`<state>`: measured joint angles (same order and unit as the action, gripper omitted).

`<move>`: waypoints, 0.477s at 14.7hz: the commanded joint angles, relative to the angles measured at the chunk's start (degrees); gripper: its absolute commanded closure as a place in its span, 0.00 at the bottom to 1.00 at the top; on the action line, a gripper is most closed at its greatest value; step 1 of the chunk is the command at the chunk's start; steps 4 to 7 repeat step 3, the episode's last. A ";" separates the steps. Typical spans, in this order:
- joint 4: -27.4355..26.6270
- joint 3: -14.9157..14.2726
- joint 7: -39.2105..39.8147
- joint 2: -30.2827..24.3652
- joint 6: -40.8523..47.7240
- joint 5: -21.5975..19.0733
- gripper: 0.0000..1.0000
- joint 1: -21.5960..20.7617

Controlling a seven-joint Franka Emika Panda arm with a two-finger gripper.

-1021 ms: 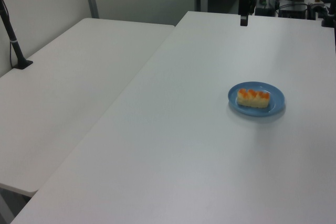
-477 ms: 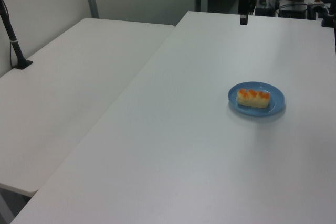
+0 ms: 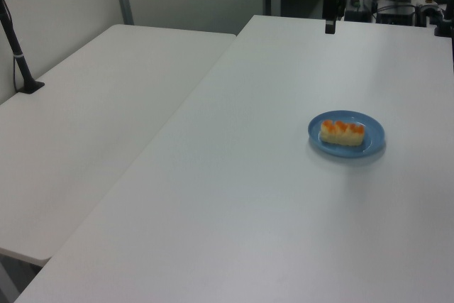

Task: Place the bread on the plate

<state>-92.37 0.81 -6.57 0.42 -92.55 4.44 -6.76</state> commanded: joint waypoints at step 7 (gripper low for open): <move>0.44 -0.19 -0.90 -0.77 2.11 -0.31 0.00 -0.09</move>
